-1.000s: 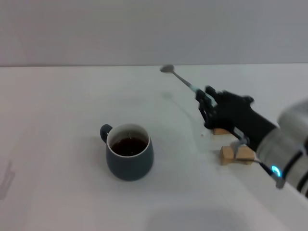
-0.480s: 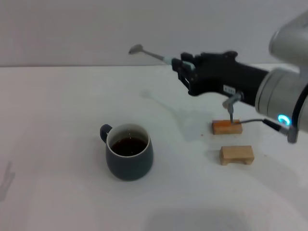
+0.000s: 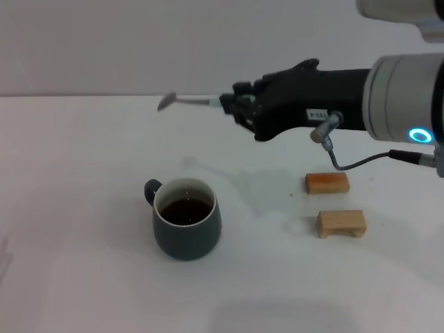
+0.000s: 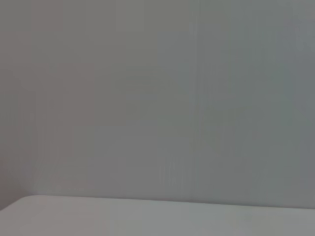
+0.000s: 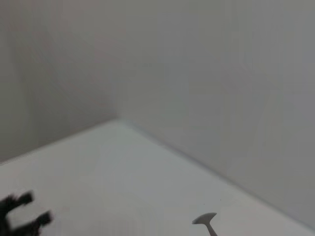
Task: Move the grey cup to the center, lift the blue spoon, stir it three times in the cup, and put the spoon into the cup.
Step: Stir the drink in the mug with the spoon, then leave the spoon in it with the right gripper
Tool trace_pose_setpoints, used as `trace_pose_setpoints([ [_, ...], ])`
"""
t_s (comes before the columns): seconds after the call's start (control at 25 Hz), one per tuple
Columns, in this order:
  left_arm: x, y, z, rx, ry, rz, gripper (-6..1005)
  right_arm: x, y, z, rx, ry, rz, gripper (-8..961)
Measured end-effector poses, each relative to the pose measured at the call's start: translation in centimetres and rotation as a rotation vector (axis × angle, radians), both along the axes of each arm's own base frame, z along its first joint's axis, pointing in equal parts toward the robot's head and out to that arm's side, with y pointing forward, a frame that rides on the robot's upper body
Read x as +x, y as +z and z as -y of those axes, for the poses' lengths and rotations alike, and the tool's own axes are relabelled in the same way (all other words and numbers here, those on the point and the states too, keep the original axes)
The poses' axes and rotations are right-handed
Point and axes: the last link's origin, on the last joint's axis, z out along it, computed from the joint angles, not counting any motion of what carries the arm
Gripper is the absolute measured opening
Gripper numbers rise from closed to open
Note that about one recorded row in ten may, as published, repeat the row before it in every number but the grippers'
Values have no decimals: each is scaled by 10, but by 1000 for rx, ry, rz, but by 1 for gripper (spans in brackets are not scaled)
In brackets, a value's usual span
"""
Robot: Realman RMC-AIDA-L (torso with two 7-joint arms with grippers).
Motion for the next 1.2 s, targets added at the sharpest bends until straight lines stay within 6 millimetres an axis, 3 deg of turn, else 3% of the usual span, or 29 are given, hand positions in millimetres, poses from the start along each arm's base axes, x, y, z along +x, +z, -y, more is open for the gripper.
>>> trace_pose_setpoints([
  [0.64, -6, 6, 0, 24, 31, -7, 864, -6, -9, 10, -147, -90, 180, 163],
  [1.2, -7, 6, -2, 16, 37, -13, 864, 10, -16, 10, -143, -143, 219, 162],
])
